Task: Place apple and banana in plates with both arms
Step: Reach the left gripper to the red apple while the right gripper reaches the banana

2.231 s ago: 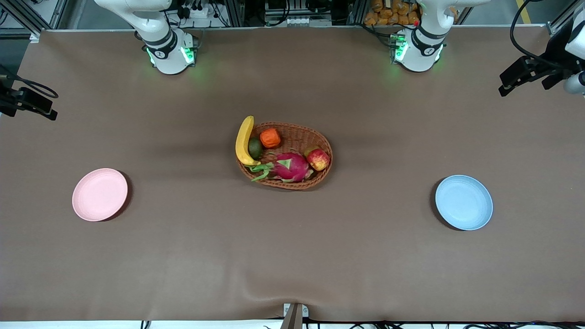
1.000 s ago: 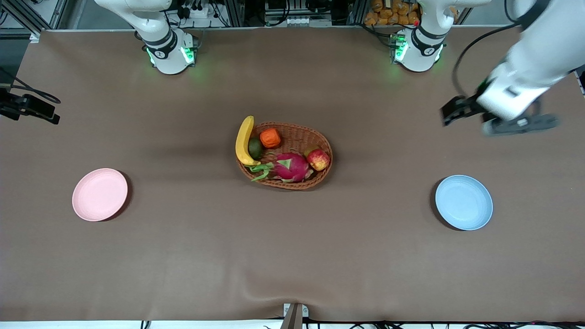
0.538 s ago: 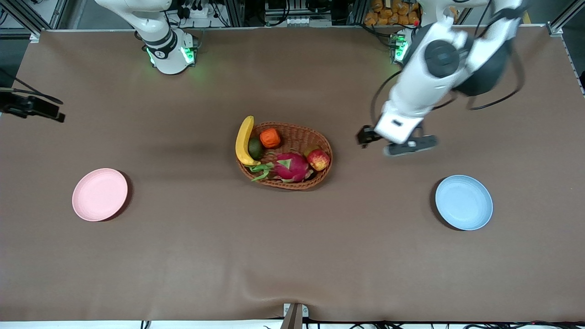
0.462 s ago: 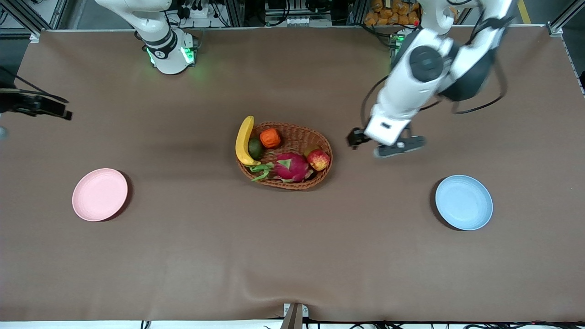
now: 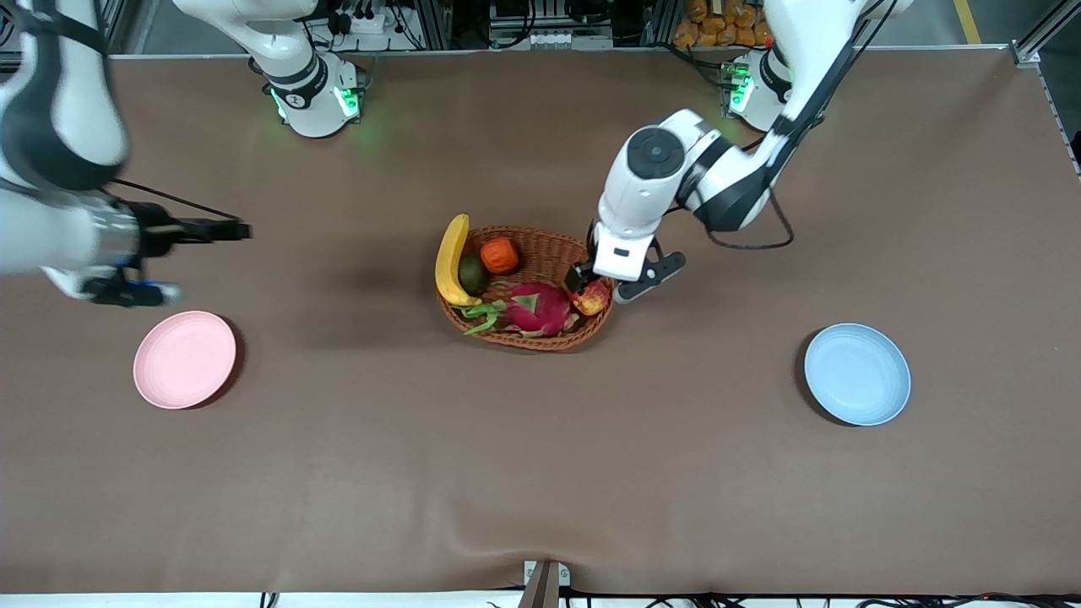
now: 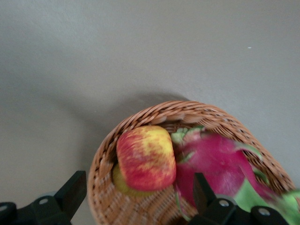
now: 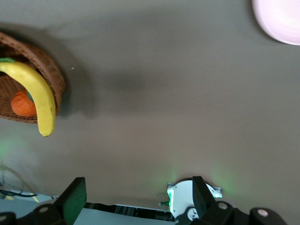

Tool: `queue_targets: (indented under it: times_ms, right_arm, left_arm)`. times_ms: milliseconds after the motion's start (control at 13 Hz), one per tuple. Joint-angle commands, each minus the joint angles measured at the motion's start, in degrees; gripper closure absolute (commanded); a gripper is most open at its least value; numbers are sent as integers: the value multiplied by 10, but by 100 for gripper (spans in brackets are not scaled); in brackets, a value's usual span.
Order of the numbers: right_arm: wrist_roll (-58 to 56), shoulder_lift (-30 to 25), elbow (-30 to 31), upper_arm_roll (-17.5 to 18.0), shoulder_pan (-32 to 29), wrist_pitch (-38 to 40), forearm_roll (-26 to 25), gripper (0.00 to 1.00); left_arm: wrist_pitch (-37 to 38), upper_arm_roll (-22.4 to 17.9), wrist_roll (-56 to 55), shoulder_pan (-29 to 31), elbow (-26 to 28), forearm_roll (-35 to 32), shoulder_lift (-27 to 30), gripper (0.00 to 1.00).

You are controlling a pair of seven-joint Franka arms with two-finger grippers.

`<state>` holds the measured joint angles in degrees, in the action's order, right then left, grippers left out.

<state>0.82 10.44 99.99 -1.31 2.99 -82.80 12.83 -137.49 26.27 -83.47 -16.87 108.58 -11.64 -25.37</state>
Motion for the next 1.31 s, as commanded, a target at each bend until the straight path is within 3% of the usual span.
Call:
queue_targets:
  times_ms: [0, 308, 385, 538, 769, 923, 1231]
  right_arm:
    - [9, 0, 38, -4, 71, -65, 22, 0]
    - [20, 25, 79, -4, 157, -199, 25, 0]
    - [33, 42, 79, -3, 171, -225, 25, 0]
    - [64, 56, 81, -3, 205, -261, 26, 0]
    - [95, 55, 97, -2, 234, -294, 26, 0]
    - [136, 56, 121, -2, 255, -335, 26, 0]
    - [156, 58, 172, -2, 287, -430, 26, 0]
  left_arm:
    - [-1, -4, -64, -16, -55, -57, -63, 0]
    - [5, -4, -96, -15, -47, -75, -72, 0]
    - [6, -4, -106, -16, -44, -75, -75, 5]
    - [10, -4, -113, -16, -43, -74, -77, 31]
    - [33, -3, -121, -16, -47, -67, -73, 100]
    - [66, -1, -124, -17, -50, -69, -56, 100]
    - [170, 0, -53, -2, -58, -66, 38, 100]
